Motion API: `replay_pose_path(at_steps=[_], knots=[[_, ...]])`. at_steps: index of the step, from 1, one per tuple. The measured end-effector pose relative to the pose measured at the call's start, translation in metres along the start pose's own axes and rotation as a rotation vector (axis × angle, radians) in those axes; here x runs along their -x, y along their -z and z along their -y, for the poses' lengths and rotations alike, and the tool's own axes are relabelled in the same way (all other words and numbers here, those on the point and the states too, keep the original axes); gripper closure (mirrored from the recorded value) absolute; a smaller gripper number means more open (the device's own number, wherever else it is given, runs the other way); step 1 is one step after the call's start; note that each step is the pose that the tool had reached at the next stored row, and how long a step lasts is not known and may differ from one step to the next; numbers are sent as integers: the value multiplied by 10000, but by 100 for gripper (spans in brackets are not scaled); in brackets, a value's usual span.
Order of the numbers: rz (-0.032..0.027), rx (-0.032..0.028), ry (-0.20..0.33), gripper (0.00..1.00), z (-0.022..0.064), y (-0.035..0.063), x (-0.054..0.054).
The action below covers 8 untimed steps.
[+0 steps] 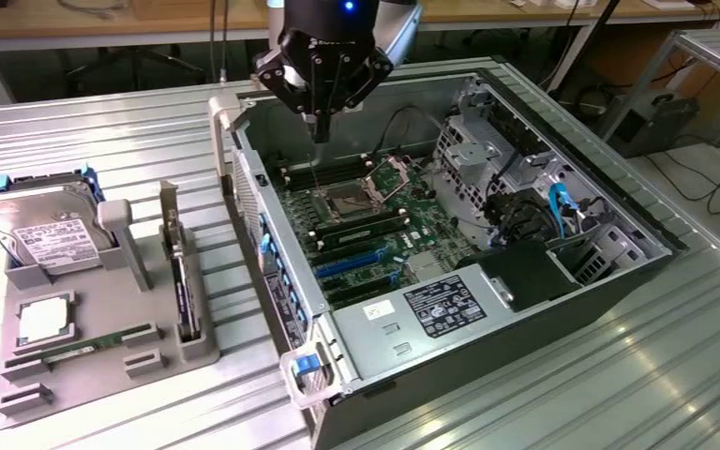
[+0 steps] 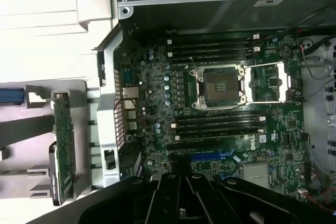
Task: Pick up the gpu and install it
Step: 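Reach for the gpu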
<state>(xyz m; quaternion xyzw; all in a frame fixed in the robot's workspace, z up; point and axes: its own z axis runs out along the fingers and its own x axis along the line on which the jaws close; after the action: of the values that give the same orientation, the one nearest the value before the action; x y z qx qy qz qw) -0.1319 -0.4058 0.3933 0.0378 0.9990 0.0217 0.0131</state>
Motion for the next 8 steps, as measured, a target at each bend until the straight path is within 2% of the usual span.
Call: replay_pose_path(at_steps=[5,8], knots=[[0,0,-1,89,77,8,-157],[-1,0,-1,89,156,15,-339]])
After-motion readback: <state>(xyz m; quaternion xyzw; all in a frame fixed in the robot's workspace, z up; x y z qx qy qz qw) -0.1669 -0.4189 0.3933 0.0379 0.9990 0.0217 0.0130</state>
